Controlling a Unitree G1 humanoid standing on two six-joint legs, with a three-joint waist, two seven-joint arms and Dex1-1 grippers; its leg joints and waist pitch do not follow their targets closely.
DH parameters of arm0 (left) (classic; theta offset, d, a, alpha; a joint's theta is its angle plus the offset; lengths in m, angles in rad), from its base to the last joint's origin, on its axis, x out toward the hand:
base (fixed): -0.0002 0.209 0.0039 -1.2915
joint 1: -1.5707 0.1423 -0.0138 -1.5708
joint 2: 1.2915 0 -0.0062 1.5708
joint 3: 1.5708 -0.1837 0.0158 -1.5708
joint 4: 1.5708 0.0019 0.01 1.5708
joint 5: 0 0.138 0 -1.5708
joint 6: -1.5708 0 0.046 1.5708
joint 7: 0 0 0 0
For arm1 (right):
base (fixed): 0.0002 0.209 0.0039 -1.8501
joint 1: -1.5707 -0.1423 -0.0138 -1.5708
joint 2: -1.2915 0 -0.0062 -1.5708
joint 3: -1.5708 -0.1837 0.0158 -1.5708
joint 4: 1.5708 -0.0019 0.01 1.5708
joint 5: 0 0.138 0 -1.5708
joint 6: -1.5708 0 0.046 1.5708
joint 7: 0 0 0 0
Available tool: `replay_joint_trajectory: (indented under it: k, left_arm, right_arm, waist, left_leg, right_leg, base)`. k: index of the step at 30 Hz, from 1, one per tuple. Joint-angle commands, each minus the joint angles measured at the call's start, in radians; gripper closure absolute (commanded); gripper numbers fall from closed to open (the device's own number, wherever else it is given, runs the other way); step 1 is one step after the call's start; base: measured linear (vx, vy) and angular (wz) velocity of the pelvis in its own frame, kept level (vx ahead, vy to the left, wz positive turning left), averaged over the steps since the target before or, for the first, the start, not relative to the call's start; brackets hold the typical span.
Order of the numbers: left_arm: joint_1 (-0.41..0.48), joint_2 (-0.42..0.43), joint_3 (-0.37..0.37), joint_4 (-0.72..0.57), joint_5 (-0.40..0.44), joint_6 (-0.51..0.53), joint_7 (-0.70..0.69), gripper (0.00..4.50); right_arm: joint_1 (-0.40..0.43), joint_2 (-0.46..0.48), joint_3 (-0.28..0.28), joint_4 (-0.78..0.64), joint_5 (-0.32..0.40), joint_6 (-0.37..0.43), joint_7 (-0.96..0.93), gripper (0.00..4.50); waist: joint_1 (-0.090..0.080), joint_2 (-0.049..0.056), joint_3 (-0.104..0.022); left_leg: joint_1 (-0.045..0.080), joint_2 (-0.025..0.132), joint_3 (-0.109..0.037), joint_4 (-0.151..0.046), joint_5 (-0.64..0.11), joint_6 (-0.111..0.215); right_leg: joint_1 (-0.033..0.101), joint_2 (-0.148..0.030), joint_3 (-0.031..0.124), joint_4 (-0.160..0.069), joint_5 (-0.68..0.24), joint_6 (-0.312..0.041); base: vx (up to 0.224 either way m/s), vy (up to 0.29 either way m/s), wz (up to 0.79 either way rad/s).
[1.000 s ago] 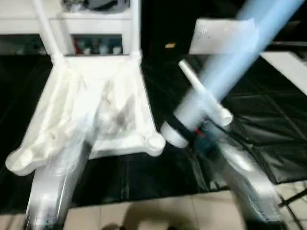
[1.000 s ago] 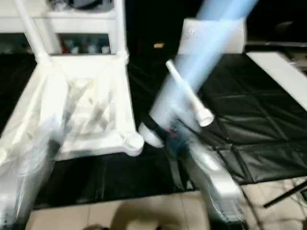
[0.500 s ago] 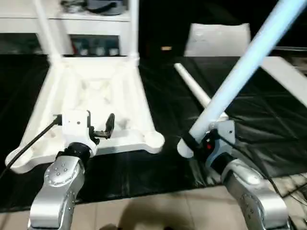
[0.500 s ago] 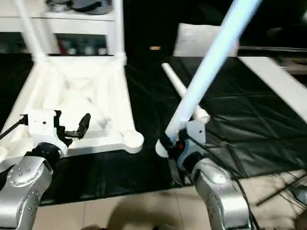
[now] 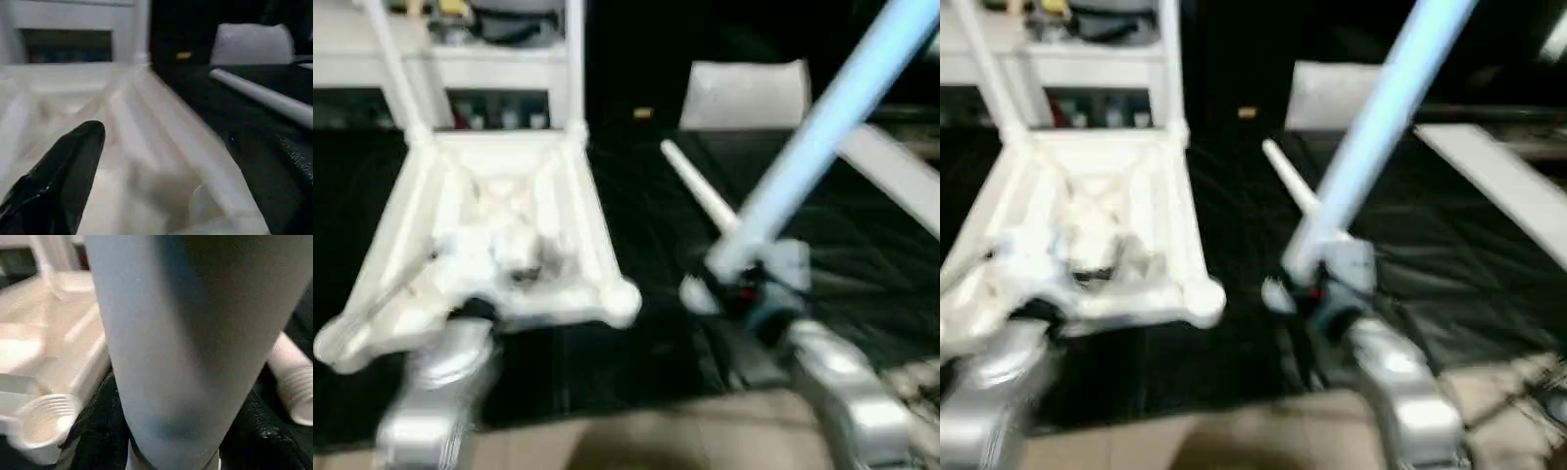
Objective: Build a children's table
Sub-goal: Move to table
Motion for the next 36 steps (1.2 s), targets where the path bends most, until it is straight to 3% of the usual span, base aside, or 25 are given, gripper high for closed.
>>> replay_joint_trajectory:
  k: [1, 2, 3, 4, 5, 7, 9, 10, 11, 14, 16, 18, 19, 20, 21, 22, 24, 25, 26, 27, 29, 30, 31, 33, 36]
  left_arm:
    - [-0.004, 0.017, 0.018, 0.015, 0.018, 0.003, 0.014, 0.0]
    - [-0.005, 0.017, 0.017, 0.019, 0.022, 0.0, 0.018, 0.0]
    - [-0.003, 0.016, 0.017, 0.019, 0.024, 0.001, 0.023, 0.0]
    - [0.002, 0.009, 0.022, 0.013, 0.025, -0.001, 0.03, 0.0]
    - [0.003, 0.008, 0.023, 0.012, 0.025, -0.001, 0.03, 0.0]
    - [0.008, 0.008, 0.025, 0.005, 0.029, -0.007, 0.017, 0.0]
    - [0.01, 0.011, 0.024, 0.002, 0.032, -0.006, 0.015, 0.0]
    - [0.015, 0.015, 0.023, -0.008, 0.025, -0.006, 0.01, 0.0]
    - [0.017, 0.018, 0.024, -0.011, 0.024, -0.007, 0.01, 0.0]
    - [0.014, 0.025, 0.031, -0.009, 0.028, 0.002, 0.012, 0.0]
    - [-0.001, 0.027, 0.038, 0.001, 0.029, 0.011, 0.009, 0.0]
    - [-0.012, 0.032, 0.04, 0.009, 0.029, 0.015, 0.0, 0.0]
    - [-0.018, 0.034, 0.037, 0.013, 0.027, 0.02, -0.003, 0.0]
    - [-0.021, 0.035, 0.036, 0.016, 0.026, 0.025, -0.005, 0.0]
    - [-0.025, 0.039, 0.03, 0.021, 0.028, 0.021, -0.01, 0.0]
    - [-0.029, 0.042, 0.025, 0.026, 0.028, 0.016, -0.015, 0.0]
    - [-0.029, 0.042, 0.016, 0.022, 0.023, 0.02, -0.025, 0.0]
    - [-0.03, 0.043, 0.013, 0.021, 0.02, 0.022, -0.03, 0.0]
    - [-0.029, 0.046, 0.005, 0.02, 0.017, 0.022, -0.041, 0.0]
    - [-0.029, 0.047, -0.002, 0.021, 0.012, 0.019, -0.056, 0.0]
    - [-0.03, 0.047, -0.005, 0.024, 0.008, 0.021, -0.065, 0.0]
    - [-0.033, 0.052, -0.01, 0.028, 0.008, 0.021, -0.075, 0.0]
    - [-0.033, 0.052, -0.011, 0.029, 0.008, 0.022, -0.076, 0.0]
    - [-0.04, 0.055, -0.016, 0.041, 0.004, 0.028, -0.083, 0.0]
    - [-0.063, 0.063, -0.034, 0.074, -0.025, 0.02, -0.145, 0.0]
  right_arm:
    - [-0.02, 0.014, 0.007, -0.011, -0.001, -0.01, -0.001, 2.59]
    - [-0.021, 0.015, 0.008, -0.006, 0.001, -0.01, 0.0, 2.59]
    - [-0.021, 0.014, 0.009, -0.005, 0.002, -0.009, 0.002, 2.59]
    - [-0.02, 0.013, 0.01, -0.007, 0.008, -0.004, 0.005, 2.59]
    - [-0.02, 0.012, 0.011, -0.008, 0.008, -0.004, 0.007, 2.59]
    - [-0.023, -0.005, 0.034, -0.016, 0.005, -0.006, 0.024, 2.59]
    - [-0.024, -0.011, 0.042, -0.017, 0.006, 0.004, 0.031, 2.59]
    - [-0.027, -0.007, 0.05, -0.013, 0.012, 0.015, 0.041, 2.59]
    - [-0.027, -0.007, 0.059, -0.011, 0.008, 0.014, 0.048, 2.59]
    - [-0.029, -0.001, 0.074, 0.006, -0.006, -0.001, 0.046, 2.59]
    - [-0.036, 0.018, 0.063, 0.024, -0.002, -0.013, 0.024, 2.59]
    - [-0.041, 0.031, 0.053, 0.029, 0.007, -0.024, 0.011, 2.59]
    - [-0.041, 0.037, 0.044, 0.029, 0.004, -0.032, 0.0, 2.59]
    - [-0.041, 0.041, 0.037, 0.03, 0.001, -0.038, -0.008, 2.59]
    - [-0.039, 0.046, 0.029, 0.031, -0.003, -0.042, -0.018, 2.59]
    - [-0.038, 0.05, 0.025, 0.032, -0.008, -0.046, -0.027, 2.59]
    - [-0.028, 0.056, 0.014, 0.023, -0.009, -0.065, -0.041, 2.59]
    - [-0.026, 0.059, 0.01, 0.021, -0.01, -0.071, -0.047, 2.59]
    - [-0.019, 0.06, 0.006, 0.015, -0.013, -0.082, -0.051, 2.59]
    - [-0.008, 0.068, -0.004, 0.006, 0.001, -0.088, -0.048, 2.59]
    - [-0.003, 0.074, -0.01, 0.003, 0.015, -0.082, -0.048, 2.59]
    - [0.0, 0.079, -0.016, 0.001, 0.018, -0.077, -0.06, 2.59]
    - [0.0, 0.079, -0.016, 0.001, 0.018, -0.077, -0.061, 2.59]
    - [-0.002, 0.065, -0.011, 0.007, 0.0, -0.099, -0.057, 2.59]
    - [-0.012, 0.072, -0.037, 0.015, 0.007, -0.147, -0.068, 2.59]
  waist:
    - [0.023, 0.003, -0.064]
    - [0.022, 0.021, -0.058]
    - [0.004, 0.041, -0.084]
    - [-0.014, 0.034, -0.088]
    - [-0.005, 0.03, -0.082]
    - [0.028, -0.011, -0.067]
    - [0.042, -0.006, -0.052]
    - [0.057, -0.013, -0.048]
    - [0.054, 0.017, -0.047]
    - [0.034, 0.037, -0.038]
    - [0.046, 0.041, -0.01]
    - [0.049, 0.035, 0.006]
    - [0.024, 0.041, 0.028]
    - [0.023, 0.029, 0.028]
    - [0.027, 0.054, 0.02]
    - [0.009, 0.061, 0.008]
    - [-0.005, 0.077, -0.01]
    - [-0.014, 0.07, -0.012]
    - [-0.012, 0.056, -0.015]
    - [0.012, 0.038, -0.044]
    - [0.023, 0.03, -0.073]
    - [0.02, 0.035, -0.098]
    - [0.014, 0.036, -0.097]
    - [0.011, 0.049, -0.087]
    - [0.024, 0.048, -0.058]
  left_leg:
    - [-0.06, 0.037, -0.008, -0.143, 0.605, -0.01]
    - [-0.052, 0.052, -0.028, -0.145, 0.644, 0.04]
    - [0.023, 0.118, -0.081, -0.113, 0.809, 0.105]
    - [0.056, 0.16, -0.126, -0.121, 0.986, 0.175]
    - [0.048, 0.152, -0.119, -0.119, 0.996, 0.185]
    - [-0.044, 0.077, -0.018, -0.13, 0.574, 0.114]
    - [-0.042, 0.088, -0.003, -0.162, 0.235, 0.034]
    - [-0.083, 0.055, -0.032, -0.179, 0.132, 0.07]
    - [-0.076, 0.045, -0.044, -0.19, 0.091, 0.096]
    - [-0.049, 0.04, -0.105, -0.212, -0.014, 0.172]
    - [-0.091, 0.006, -0.096, -0.213, -0.38, 0.011]
    - [-0.031, 0.061, -0.054, -0.095, -0.462, -0.059]
    - [0.063, 0.084, -0.031, -0.024, -0.461, -0.098]
    - [0.059, 0.087, -0.028, -0.05, -0.488, -0.109]
    - [0.055, 0.099, -0.038, -0.109, -0.586, -0.139]
    - [0.034, 0.125, -0.085, -0.283, -0.883, -0.158]
    - [0.082, 0.129, -0.122, -0.274, -0.749, -0.074]
    - [0.074, 0.12, -0.131, -0.266, -0.645, -0.037]
    - [0.051, 0.103, -0.118, -0.236, -0.397, 0.026]
    - [-0.053, 0.08, -0.055, -0.153, 0.078, 0.057]
    - [-0.057, 0.068, -0.041, -0.13, 0.362, 0.058]
    - [-0.042, 0.056, -0.041, -0.117, 0.52, 0.061]
    - [-0.028, 0.057, -0.054, -0.111, 0.623, 0.097]
    - [-0.014, 0.078, -0.067, -0.115, 0.623, 0.121]
    - [-0.039, 0.096, -0.034, -0.152, 0.208, 0.057]
  right_leg:
    - [0.043, -0.009, 0.0, -0.022, 0.841, -0.128]
    - [0.024, 0.011, -0.003, -0.022, 0.808, -0.104]
    - [-0.031, -0.005, 0.024, -0.006, 0.615, -0.081]
    - [-0.068, -0.043, 0.062, -0.021, 0.432, -0.048]
    - [-0.071, -0.055, 0.073, -0.037, 0.404, -0.045]
    - [0.003, -0.064, 0.08, -0.077, 0.479, -0.07]
    - [0.006, -0.059, 0.072, -0.094, 0.39, -0.091]
    - [0.04, -0.064, 0.016, -0.109, 0.315, -0.113]
    - [0.04, -0.056, -0.005, -0.115, 0.251, -0.123]
    - [0.031, -0.026, -0.039, -0.123, -0.057, -0.234]
    - [0.075, -0.075, -0.029, -0.179, -0.506, -0.195]
    - [0.061, -0.166, -0.012, -0.267, -0.8, -0.197]
    - [0.01, -0.153, -0.042, -0.299, -0.901, -0.167]
    - [0.025, -0.125, -0.067, -0.277, -0.859, -0.16]
    - [0.046, -0.074, -0.08, -0.233, -0.754, -0.144]
    - [0.082, 0.026, -0.056, -0.051, -0.311, -0.074]
    - [0.026, 0.007, -0.014, -0.047, -0.125, -0.034]
    - [0.022, 0.0, -0.007, -0.058, -0.081, -0.024]
    - [0.009, -0.031, 0.019, -0.087, 0.027, -0.019]
    - [0.066, -0.12, 0.069, -0.114, 0.365, -0.026]
    - [0.066, -0.098, 0.064, -0.07, 0.768, 0.011]
    - [0.063, -0.052, 0.048, -0.036, 0.969, 0.053]
    - [0.04, -0.026, 0.042, -0.02, 0.983, 0.096]
    - [0.002, -0.046, 0.048, -0.033, 0.838, 0.097]
    - [0.014, -0.089, 0.054, -0.089, 0.506, -0.01]
  base:
    - [-0.006, -0.047, -0.18]
    - [-0.013, -0.053, -0.17]
    - [0.002, -0.044, -0.2]
    - [0.08, -0.007, -0.12]
    - [0.0, 0.0, 0.0]
    - [0.0, 0.0, 0.0]
    - [0.0, 0.0, 0.0]
    - [-0.065, -0.001, -0.03]
    - [-0.066, 0.004, 0.29]
    - [-0.048, 0.009, 0.48]
    - [-0.067, 0.021, 0.69]
    - [-0.033, 0.022, 0.44]
    - [-0.043, 0.063, 0.48]
    - [-0.006, 0.096, 0.21]
    - [-0.006, 0.096, 0.21]
    - [0.064, 0.112, -0.03]
    - [0.072, 0.089, -0.05]
    - [0.073, 0.05, -0.08]
    - [0.063, 0.029, -0.1]
    - [0.063, 0.029, -0.1]
    - [0.034, -0.007, -0.04]
    - [0.069, -0.013, -0.08]
    - [0.101, -0.013, -0.04]
    - [0.082, -0.022, -0.02]
    - [0.0, 0.0, 0.0]
